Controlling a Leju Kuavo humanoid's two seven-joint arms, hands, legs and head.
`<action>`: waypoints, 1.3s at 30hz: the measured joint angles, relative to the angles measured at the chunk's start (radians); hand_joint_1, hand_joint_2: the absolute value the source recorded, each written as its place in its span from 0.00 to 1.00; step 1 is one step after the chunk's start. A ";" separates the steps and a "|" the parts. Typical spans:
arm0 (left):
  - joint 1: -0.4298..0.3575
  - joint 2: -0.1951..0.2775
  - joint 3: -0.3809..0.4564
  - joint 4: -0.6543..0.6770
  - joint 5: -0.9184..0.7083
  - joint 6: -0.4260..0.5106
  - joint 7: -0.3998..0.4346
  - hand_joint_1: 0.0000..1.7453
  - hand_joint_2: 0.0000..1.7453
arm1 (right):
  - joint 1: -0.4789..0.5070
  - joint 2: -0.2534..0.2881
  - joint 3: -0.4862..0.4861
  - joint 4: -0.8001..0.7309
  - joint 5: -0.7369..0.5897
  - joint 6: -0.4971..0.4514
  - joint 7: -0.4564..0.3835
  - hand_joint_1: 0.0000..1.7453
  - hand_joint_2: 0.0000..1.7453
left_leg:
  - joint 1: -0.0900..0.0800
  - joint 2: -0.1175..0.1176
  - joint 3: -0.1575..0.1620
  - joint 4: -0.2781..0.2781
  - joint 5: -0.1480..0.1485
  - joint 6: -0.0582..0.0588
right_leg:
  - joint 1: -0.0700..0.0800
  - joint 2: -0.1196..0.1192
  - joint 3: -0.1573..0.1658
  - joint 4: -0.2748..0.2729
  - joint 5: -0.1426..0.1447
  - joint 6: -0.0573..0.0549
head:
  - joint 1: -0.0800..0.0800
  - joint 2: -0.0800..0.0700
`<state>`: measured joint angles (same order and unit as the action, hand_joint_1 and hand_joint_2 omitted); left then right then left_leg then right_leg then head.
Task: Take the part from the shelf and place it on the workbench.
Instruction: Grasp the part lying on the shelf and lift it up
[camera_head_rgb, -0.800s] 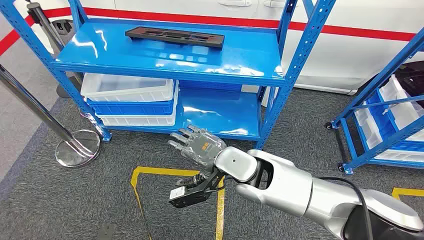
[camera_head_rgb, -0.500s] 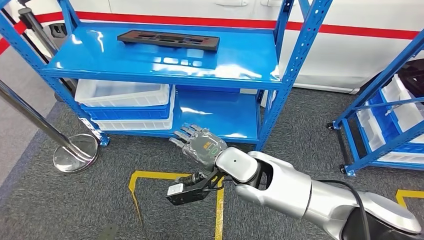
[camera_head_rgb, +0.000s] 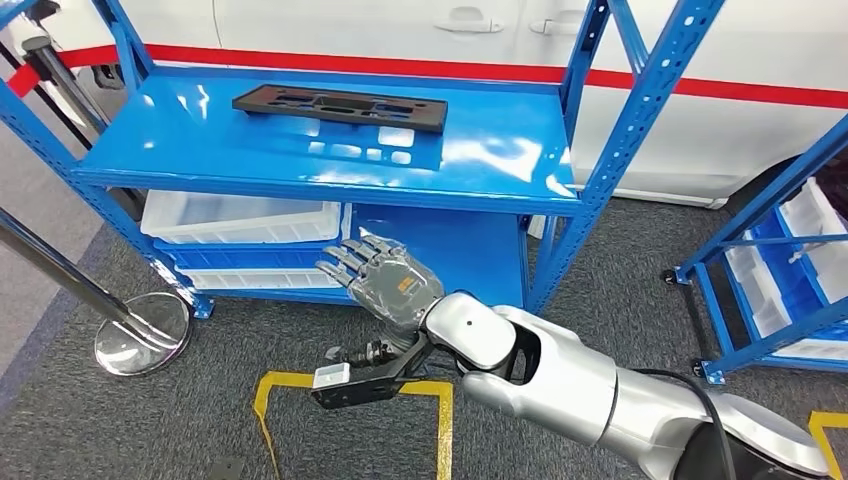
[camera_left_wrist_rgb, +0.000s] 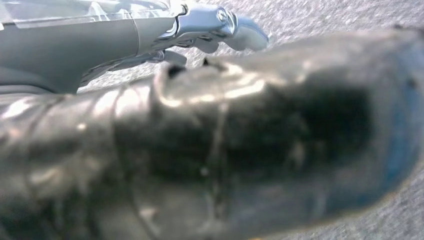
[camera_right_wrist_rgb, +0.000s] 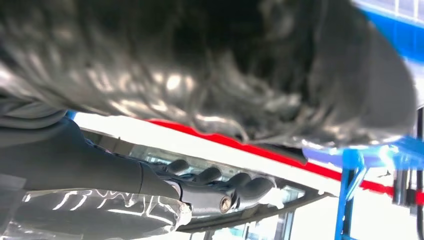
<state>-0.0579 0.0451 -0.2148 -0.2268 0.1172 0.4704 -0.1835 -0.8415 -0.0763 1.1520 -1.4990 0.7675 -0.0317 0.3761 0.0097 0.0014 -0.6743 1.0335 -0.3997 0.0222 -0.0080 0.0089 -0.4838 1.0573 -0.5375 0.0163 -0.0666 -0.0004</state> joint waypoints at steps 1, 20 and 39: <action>-0.002 0.000 -0.001 0.000 0.000 -0.003 -0.002 0.00 0.00 | -0.001 0.001 -0.005 -0.005 0.003 -0.008 -0.002 0.00 0.00 | 0.000 -0.001 0.012 -0.003 -0.008 0.008 | -0.001 -0.001 -0.020 0.039 0.007 0.003 | 0.002 0.000; -0.022 -0.012 -0.027 0.000 0.009 -0.028 0.006 0.00 0.00 | 0.018 0.008 -0.026 -0.031 0.001 -0.066 -0.044 0.00 0.00 | 0.000 -0.015 0.068 0.191 -0.202 -0.028 | 0.012 0.001 -0.120 -0.069 0.139 -0.077 | 0.006 0.000; -0.016 -0.012 -0.032 0.001 0.030 -0.040 0.027 0.00 0.00 | 0.029 0.006 -0.029 -0.031 -0.016 -0.050 -0.039 0.00 0.00 | 0.002 -0.011 0.059 -0.006 -0.045 0.009 | 0.004 0.000 -0.214 0.178 0.030 -0.027 | 0.010 0.000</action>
<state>-0.0737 0.0335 -0.2472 -0.2262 0.1469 0.4299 -0.1568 -0.8124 -0.0698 1.1227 -1.5295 0.7511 -0.0816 0.3372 0.0119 -0.0092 -0.6153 1.0273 -0.4446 0.0315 -0.0039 0.0085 -0.6975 1.2349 -0.5075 -0.0110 -0.0566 -0.0004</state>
